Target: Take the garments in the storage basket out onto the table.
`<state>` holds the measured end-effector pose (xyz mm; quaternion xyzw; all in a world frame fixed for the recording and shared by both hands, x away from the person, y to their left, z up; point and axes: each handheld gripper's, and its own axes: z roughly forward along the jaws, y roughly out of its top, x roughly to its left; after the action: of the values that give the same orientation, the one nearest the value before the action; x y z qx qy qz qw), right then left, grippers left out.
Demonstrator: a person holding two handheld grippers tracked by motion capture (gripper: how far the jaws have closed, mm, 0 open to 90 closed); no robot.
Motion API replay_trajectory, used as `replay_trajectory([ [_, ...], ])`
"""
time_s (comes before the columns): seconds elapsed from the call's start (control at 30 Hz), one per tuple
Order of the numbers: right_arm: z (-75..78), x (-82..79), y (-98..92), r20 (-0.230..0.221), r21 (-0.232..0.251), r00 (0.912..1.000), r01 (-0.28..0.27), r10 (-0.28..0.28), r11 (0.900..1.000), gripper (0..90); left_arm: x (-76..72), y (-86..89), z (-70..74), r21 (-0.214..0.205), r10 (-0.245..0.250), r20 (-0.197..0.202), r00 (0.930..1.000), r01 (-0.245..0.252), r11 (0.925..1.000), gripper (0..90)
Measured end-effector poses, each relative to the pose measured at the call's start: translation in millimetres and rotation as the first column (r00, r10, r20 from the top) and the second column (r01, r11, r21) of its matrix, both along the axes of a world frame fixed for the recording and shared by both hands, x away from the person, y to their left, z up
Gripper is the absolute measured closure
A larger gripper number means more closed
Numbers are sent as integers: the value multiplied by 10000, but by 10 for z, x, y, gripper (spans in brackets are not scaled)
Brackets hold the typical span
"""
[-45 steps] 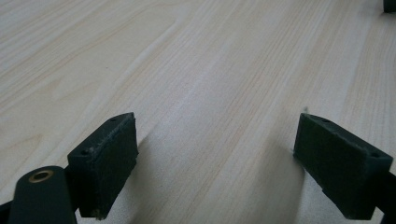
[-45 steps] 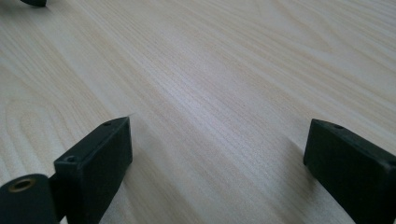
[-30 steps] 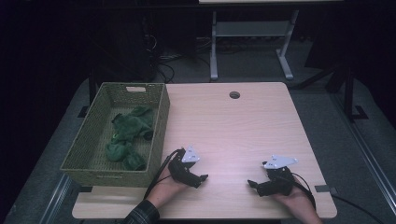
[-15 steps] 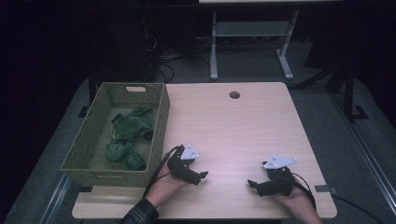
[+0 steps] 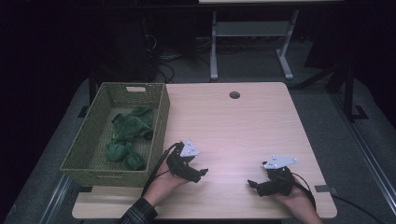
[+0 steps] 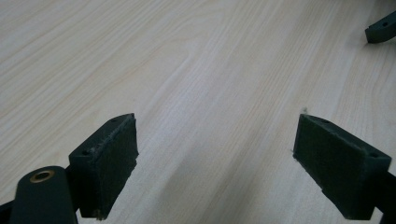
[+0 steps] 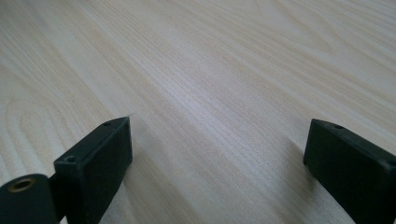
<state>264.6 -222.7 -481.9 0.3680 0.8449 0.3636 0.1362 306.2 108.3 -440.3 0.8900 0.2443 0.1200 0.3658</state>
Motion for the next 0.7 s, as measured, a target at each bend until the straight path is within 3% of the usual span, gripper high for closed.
replay_trajectory([
  [0.13,0,0,0,1,0,10000,1,-1,10000,74,-6,-5,37,159,51,5,10000,-51,9999,133],
  [0.3,0,0,0,-3,1,10000,0,0,10000,74,7,15,87,91,91,32,10000,-91,9999,133],
  [0.37,0,0,0,0,1,10000,1,-1,10000,74,16,29,122,-129,159,-108,9998,-160,9998,133],
  [0.7,0,0,1,2,3,10000,4,-4,10000,74,19,24,238,-86,24,4,10000,-24,10000,133],
])
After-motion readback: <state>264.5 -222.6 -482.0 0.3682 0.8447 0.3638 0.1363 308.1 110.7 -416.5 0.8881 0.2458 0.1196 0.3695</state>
